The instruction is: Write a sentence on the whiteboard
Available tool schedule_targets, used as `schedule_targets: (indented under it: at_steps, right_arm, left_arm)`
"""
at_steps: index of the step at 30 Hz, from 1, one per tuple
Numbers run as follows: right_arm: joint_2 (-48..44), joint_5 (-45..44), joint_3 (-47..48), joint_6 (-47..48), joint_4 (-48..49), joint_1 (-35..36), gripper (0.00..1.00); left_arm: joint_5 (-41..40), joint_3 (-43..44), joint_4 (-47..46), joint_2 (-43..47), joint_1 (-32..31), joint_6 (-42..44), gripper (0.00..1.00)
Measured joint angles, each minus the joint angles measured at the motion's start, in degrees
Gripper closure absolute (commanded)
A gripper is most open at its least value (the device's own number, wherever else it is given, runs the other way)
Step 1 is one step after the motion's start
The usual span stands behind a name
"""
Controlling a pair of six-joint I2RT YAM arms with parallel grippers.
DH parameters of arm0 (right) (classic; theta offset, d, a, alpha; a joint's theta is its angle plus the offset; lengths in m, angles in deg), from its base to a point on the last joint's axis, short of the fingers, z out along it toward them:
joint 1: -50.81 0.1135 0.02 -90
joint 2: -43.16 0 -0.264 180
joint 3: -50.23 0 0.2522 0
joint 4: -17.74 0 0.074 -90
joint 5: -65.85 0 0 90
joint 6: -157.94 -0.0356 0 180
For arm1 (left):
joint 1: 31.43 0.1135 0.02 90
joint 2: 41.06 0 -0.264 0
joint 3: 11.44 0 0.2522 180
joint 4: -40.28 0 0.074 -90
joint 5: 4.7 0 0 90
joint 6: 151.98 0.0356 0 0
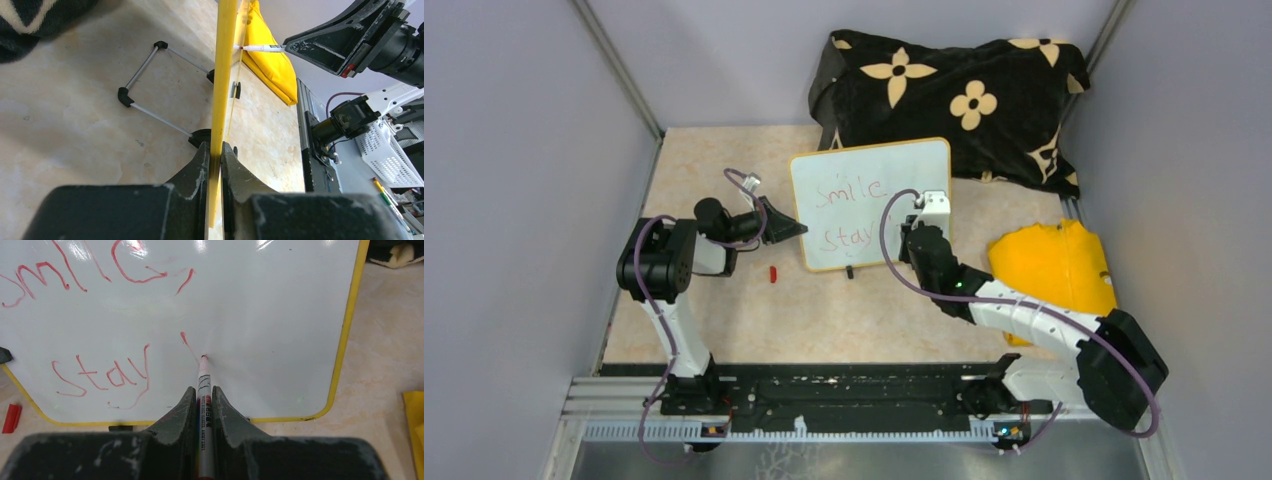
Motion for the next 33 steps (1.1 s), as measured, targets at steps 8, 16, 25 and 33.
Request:
schedule_targets:
  at_steps: [8,16,25,33]
  right_arm:
    - [1.0,2.1,0.0,-0.6,0.5,0.0,1.00]
    - [1.1,2.2,0.0,-1.5,-0.1,0.0,1.00]
    - [0.3,0.6,-0.1,-2.6,-3.0,-0.5,1.00]
    - [-2.4,0.8,-1.4,-2.5,-3.8,-1.4,1.00]
  left_arm:
    - [0.0,0.0,0.1,0.0,-0.3,0.0,0.96]
    - [0.0,0.0,0.2,0.0,-0.3,0.1,0.95]
    - [0.0,0.0,0.2,0.0,-0.3,0.1,0.96]
    - [0.1,0.0,0.2,0.0,-0.3,0.2,0.95]
